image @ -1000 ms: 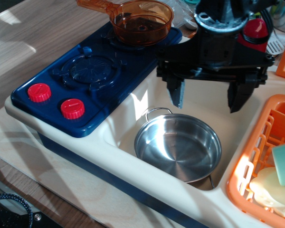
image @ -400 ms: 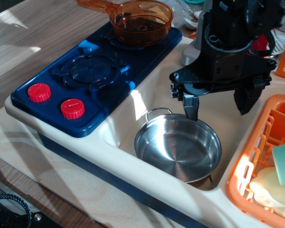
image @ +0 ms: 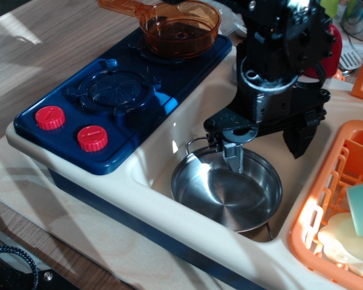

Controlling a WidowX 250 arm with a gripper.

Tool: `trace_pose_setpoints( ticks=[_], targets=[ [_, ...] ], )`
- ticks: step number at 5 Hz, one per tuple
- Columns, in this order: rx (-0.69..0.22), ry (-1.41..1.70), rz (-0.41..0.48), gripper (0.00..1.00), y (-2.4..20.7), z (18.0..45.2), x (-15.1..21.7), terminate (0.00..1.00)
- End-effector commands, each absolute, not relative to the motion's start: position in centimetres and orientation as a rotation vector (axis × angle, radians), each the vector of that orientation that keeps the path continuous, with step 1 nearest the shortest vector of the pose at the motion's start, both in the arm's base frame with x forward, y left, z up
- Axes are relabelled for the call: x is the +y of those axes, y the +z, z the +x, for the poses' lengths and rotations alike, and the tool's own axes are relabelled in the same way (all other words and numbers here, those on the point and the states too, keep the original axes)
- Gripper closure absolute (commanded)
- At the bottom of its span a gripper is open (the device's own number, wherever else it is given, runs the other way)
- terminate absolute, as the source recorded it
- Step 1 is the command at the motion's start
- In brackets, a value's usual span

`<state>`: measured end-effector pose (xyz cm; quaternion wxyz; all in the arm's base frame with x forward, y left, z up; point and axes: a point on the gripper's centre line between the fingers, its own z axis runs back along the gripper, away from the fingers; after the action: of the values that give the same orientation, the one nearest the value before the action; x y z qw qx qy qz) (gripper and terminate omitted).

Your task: Put pan on stove from sink

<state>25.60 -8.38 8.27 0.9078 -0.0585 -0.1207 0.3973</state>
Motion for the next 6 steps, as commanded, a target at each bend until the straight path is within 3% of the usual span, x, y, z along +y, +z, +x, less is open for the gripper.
trace_pose_setpoints(
  ticks=[1, 2, 3, 6],
  targets=[
    [-0.285, 0.870, -0.170, 0.00, 7.4, 26.0, -8.6, 0.00],
    [-0.285, 0.891, -0.170, 0.00, 6.6, 26.5, -8.4, 0.00],
    [-0.276, 0.904, -0.190, 1.00, 5.7, 27.1, -8.3, 0.00],
    [-0.285, 0.905, -0.130, 1.00, 8.2, 26.3, -7.6, 0.00]
  ],
)
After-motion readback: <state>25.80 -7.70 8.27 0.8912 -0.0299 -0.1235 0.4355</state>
